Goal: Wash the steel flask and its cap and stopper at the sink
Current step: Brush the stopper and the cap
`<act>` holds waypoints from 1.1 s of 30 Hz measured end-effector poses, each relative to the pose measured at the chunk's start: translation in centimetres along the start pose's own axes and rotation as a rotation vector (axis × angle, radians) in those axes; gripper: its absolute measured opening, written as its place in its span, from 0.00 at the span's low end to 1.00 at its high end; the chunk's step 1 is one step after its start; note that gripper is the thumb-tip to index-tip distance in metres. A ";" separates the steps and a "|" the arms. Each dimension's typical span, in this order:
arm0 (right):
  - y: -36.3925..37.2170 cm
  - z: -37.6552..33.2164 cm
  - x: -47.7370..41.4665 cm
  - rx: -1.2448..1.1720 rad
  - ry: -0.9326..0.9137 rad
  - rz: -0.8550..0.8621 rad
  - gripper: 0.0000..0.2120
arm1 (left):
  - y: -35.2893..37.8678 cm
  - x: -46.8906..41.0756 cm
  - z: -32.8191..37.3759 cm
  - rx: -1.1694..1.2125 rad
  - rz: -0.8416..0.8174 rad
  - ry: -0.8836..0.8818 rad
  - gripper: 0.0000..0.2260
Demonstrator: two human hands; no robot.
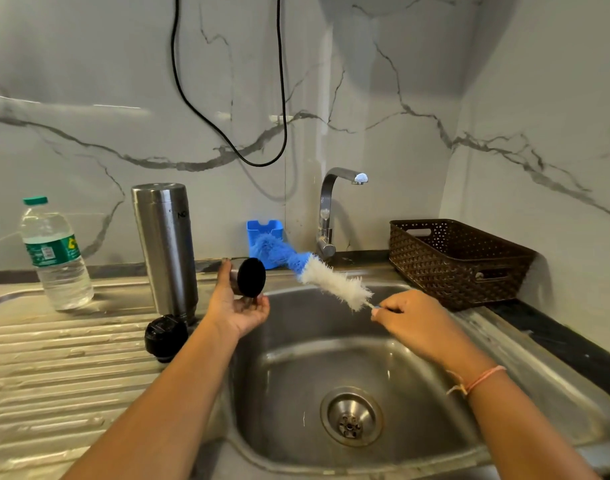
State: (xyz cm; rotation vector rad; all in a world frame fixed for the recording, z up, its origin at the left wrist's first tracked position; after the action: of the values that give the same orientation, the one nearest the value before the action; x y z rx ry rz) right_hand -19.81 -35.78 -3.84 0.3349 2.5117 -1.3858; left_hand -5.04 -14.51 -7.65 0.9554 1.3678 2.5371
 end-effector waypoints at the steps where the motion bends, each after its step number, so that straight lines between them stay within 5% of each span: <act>1: -0.5 0.3 0.1 -0.003 -0.016 -0.020 0.16 | 0.0 0.0 0.0 0.039 -0.009 -0.006 0.25; 5: -0.9 0.2 0.6 0.022 -0.062 -0.105 0.15 | 0.2 0.0 0.0 0.135 -0.062 -0.003 0.24; 11: 1.1 -2.2 0.5 0.477 -0.145 -0.016 0.12 | 0.4 0.1 -0.3 -0.025 -0.043 0.016 0.26; 15: 1.9 -1.1 0.7 -0.573 0.327 -0.335 0.12 | 0.5 0.4 -0.2 -0.148 -0.046 0.086 0.24; 16: 2.1 -0.8 0.8 -0.659 0.359 -0.365 0.13 | 0.6 0.5 -0.2 -0.132 -0.058 0.095 0.23; 18: 2.5 -0.4 0.5 -0.483 0.246 -0.296 0.13 | 1.0 0.8 -0.3 -0.083 -0.085 0.115 0.19; 20: 2.8 -0.4 -0.1 0.122 -0.022 -0.126 0.12 | 1.3 0.9 -0.1 -0.077 -0.073 0.154 0.16; 22: 3.3 -0.9 -0.6 0.357 -0.164 -0.004 0.12 | 1.1 0.8 0.1 -0.087 -0.061 0.173 0.17; 25: 4.1 -0.4 -0.6 -0.454 0.097 -0.242 0.14 | 0.7 0.8 0.6 -0.108 -0.079 0.184 0.19; 27: 4.5 -0.1 -0.2 -0.717 0.195 -0.335 0.14 | 1.0 0.9 0.7 -0.110 -0.086 0.201 0.18; 29: 4.3 0.2 -0.3 -0.406 0.047 -0.265 0.13 | 1.5 1.2 0.8 -0.093 -0.075 0.241 0.17; 31: 3.5 0.6 -0.8 0.294 -0.182 -0.147 0.14 | 2.0 1.5 0.7 -0.075 -0.060 0.292 0.16; 33: 2.3 0.2 -1.2 0.659 -0.290 0.071 0.18 | 2.2 1.8 0.7 -0.034 -0.068 0.330 0.16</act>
State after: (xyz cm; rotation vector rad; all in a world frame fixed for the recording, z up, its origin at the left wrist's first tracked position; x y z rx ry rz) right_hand -17.97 -34.84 -5.36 0.3070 1.7465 -2.0331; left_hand -5.61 -14.63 -4.73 0.4880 1.3984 2.7446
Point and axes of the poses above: each hand's wrist, its own x-axis away from the middle knuckle, its own y-axis out of the palm, z = x × y, the point moved 2 cm from there along -x, towards the middle knuckle, and after that the axes turned 10 degrees about -y, right-handed, at the moved point
